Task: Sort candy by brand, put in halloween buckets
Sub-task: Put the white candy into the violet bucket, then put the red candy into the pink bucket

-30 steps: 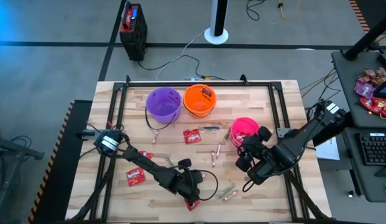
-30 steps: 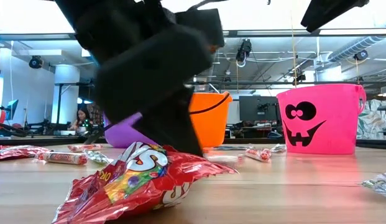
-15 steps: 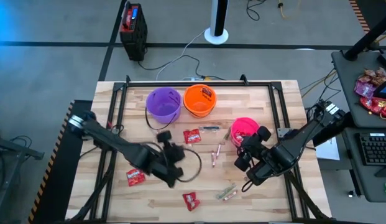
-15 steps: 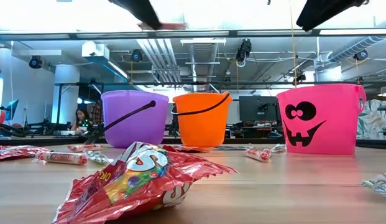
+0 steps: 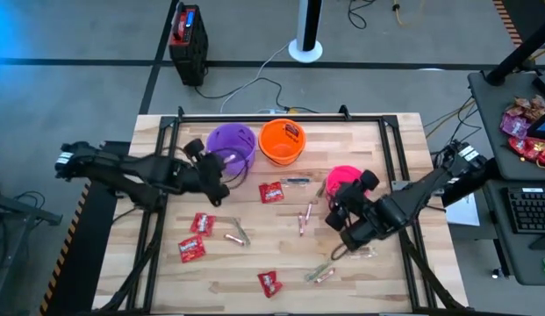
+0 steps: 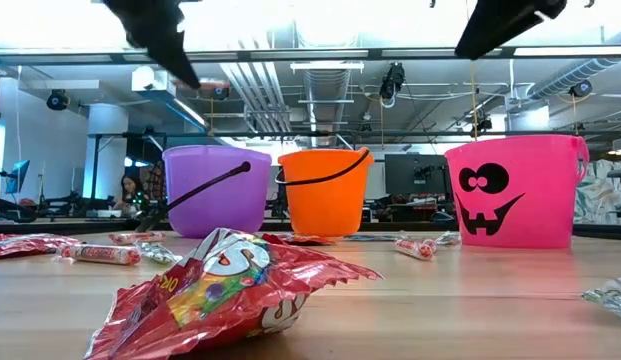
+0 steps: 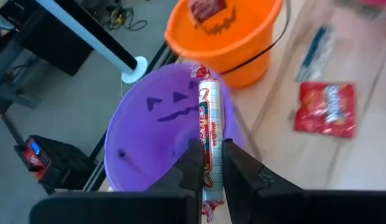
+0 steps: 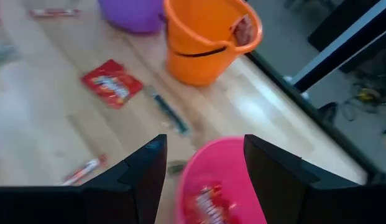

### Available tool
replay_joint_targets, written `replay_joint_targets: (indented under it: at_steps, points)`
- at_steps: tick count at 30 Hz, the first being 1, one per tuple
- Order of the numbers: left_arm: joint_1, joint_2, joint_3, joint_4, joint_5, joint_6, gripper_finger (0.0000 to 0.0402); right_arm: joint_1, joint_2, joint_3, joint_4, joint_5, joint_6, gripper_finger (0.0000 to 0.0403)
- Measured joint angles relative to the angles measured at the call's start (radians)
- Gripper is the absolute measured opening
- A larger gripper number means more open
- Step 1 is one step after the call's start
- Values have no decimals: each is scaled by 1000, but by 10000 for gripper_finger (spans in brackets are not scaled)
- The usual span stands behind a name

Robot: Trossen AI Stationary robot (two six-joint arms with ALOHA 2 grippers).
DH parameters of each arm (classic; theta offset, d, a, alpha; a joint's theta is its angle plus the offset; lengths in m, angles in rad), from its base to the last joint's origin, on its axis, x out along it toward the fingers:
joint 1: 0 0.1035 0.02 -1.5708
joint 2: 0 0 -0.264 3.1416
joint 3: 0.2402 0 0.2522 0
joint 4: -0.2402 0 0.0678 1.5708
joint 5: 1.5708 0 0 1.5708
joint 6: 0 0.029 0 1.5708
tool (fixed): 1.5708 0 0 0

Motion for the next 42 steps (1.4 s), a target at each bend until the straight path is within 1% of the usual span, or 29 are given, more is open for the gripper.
replay_joint_targets:
  at_steps: [4, 8, 11, 15, 17, 20, 22, 27, 31, 37, 42]
  points:
    - [101, -66, -51, 91, 88, 151, 20, -115, -11, 0, 2, -5, -114, 205]
    - [208, -94, -55, 155, 195, 252, 20, -248, -33, 0, 5, -50, -246, 205]
    - [276, -98, -46, 192, 265, 302, 20, -326, -53, -2, 26, -94, -337, 205]
    - [336, -93, -46, 195, 360, 338, 20, -375, -82, -20, 69, -178, -419, 205]
    - [363, -83, -46, 194, 439, 346, 20, -383, -97, -37, 112, -217, -449, 205]
    - [408, -60, -46, 190, 566, 377, 20, -382, -108, -65, 194, -228, -487, 205]
    - [442, -38, -46, 176, 609, 404, 20, -382, -109, -86, 254, -230, -511, 205]
    - [538, 32, -46, 164, 613, 488, 20, -382, -108, -135, 395, -231, -549, 205]
    - [595, 98, -46, 204, 611, 525, 32, -382, -108, -169, 482, -269, -577, 205]
    - [648, 162, -46, 197, 603, 537, 73, -382, -108, -172, 499, -301, -576, 205]
    - [652, 173, -46, 202, 603, 544, 88, -382, -112, -159, 498, -307, -584, 205]
